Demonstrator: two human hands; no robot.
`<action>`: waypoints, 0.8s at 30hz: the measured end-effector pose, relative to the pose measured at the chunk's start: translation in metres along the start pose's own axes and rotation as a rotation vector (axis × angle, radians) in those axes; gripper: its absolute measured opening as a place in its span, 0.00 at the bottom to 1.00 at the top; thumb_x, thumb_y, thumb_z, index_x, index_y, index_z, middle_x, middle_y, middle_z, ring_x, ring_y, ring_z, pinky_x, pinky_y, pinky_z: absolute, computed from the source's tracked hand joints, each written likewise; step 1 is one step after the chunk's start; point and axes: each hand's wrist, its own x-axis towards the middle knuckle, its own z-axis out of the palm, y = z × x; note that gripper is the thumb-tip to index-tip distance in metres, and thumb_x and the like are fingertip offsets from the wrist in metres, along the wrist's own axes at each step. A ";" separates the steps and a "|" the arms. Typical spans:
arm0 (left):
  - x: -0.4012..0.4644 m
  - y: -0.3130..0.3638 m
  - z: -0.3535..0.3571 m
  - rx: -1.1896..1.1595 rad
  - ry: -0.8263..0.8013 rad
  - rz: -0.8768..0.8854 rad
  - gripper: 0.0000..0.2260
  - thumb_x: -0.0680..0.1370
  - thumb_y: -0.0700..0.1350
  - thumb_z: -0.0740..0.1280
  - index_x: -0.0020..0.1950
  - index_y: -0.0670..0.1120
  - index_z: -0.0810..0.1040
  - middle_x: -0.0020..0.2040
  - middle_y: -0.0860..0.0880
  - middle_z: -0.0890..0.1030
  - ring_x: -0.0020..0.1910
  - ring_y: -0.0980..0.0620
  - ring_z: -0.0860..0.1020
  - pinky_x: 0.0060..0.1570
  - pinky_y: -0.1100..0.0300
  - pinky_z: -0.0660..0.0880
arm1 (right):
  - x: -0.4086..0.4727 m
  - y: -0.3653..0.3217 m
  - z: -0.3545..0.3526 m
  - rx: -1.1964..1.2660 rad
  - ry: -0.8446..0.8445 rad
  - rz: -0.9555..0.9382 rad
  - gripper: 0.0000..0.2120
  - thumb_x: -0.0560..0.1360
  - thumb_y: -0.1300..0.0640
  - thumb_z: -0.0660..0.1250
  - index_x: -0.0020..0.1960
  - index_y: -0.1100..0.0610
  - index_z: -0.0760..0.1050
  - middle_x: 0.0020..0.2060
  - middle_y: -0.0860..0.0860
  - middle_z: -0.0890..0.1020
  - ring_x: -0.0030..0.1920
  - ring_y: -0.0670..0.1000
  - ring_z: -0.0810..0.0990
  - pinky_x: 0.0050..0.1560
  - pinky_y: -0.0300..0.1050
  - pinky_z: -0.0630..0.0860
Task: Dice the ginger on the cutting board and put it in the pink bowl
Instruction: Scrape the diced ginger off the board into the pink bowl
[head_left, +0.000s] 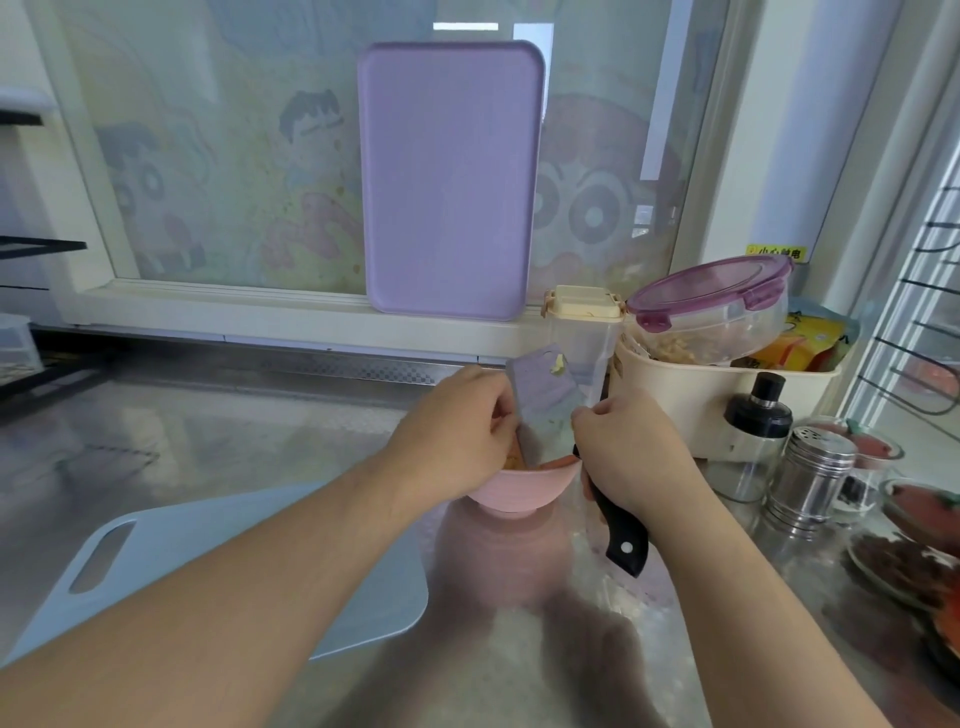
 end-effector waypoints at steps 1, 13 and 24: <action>0.001 -0.001 0.000 0.040 0.000 -0.024 0.04 0.79 0.44 0.66 0.46 0.53 0.76 0.47 0.56 0.75 0.49 0.53 0.76 0.52 0.49 0.78 | 0.000 0.000 0.000 0.000 0.004 0.000 0.17 0.81 0.54 0.61 0.36 0.62 0.71 0.30 0.61 0.75 0.30 0.55 0.70 0.34 0.47 0.70; 0.043 0.036 0.005 -0.213 0.091 -0.001 0.18 0.85 0.43 0.63 0.75 0.50 0.75 0.73 0.52 0.76 0.69 0.53 0.75 0.64 0.66 0.66 | -0.001 -0.004 0.002 -0.065 0.088 -0.064 0.16 0.80 0.57 0.63 0.34 0.61 0.71 0.29 0.58 0.78 0.35 0.62 0.80 0.34 0.50 0.74; 0.031 0.015 0.012 -0.255 0.191 -0.137 0.07 0.79 0.38 0.70 0.47 0.50 0.82 0.42 0.56 0.83 0.40 0.60 0.80 0.37 0.72 0.72 | 0.000 -0.002 -0.001 -0.047 0.068 -0.045 0.12 0.79 0.58 0.62 0.39 0.64 0.73 0.31 0.61 0.80 0.38 0.65 0.83 0.35 0.49 0.76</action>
